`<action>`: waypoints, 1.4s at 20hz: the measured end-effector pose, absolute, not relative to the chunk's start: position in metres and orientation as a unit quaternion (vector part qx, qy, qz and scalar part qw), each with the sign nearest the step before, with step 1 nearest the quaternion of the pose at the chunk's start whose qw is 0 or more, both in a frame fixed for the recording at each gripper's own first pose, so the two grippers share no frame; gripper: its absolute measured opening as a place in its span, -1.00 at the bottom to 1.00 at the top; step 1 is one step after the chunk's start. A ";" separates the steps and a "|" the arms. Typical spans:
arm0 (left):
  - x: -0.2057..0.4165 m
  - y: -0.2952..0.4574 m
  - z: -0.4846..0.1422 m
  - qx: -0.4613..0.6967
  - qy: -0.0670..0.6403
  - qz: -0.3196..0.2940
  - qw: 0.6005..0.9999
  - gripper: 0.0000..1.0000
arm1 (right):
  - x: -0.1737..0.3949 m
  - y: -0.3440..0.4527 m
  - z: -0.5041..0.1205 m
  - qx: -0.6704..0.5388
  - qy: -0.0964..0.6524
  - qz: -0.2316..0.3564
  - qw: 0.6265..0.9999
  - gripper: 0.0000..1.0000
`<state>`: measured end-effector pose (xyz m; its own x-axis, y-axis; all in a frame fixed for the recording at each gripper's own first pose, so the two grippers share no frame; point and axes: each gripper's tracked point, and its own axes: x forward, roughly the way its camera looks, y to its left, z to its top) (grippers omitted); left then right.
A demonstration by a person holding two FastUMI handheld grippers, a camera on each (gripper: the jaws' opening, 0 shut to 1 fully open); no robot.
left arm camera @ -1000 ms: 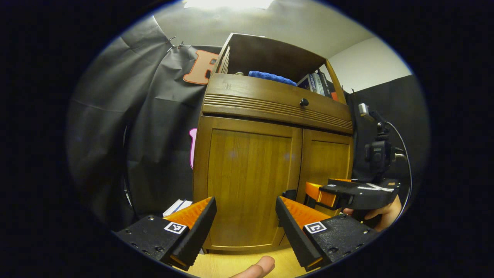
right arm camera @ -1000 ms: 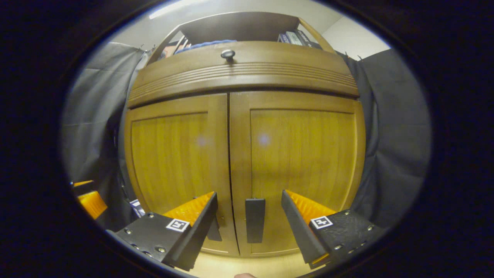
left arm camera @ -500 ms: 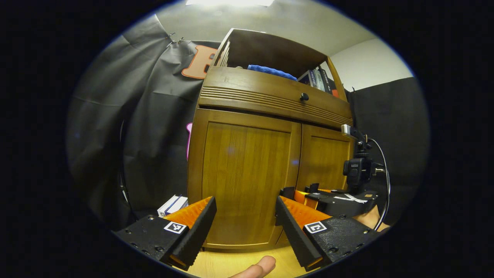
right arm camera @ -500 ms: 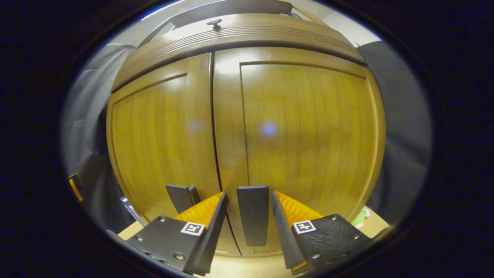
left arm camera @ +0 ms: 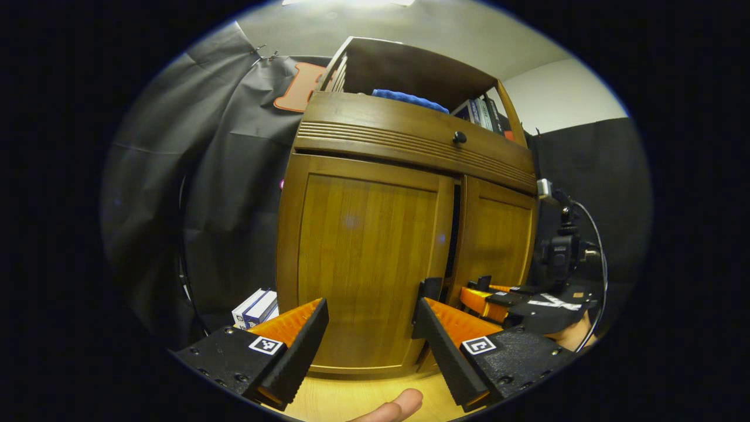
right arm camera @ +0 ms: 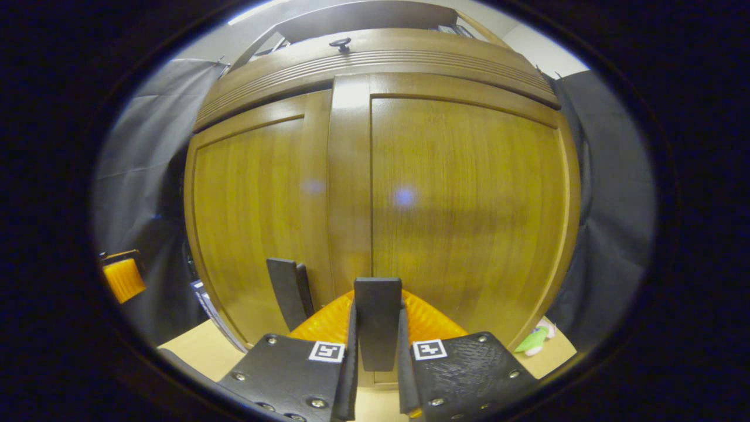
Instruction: Open the right door of the double-door shoe cabinet with the right hand, and open the left door with the left hand.
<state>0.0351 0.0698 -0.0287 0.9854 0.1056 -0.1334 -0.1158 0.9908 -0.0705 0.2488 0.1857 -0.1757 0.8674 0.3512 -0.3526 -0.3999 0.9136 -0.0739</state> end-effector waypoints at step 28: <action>0.034 0.046 -0.030 -0.005 0.056 0.041 0.998 0.83 | 0.149 0.051 -0.129 -0.019 0.188 0.215 0.958 -0.45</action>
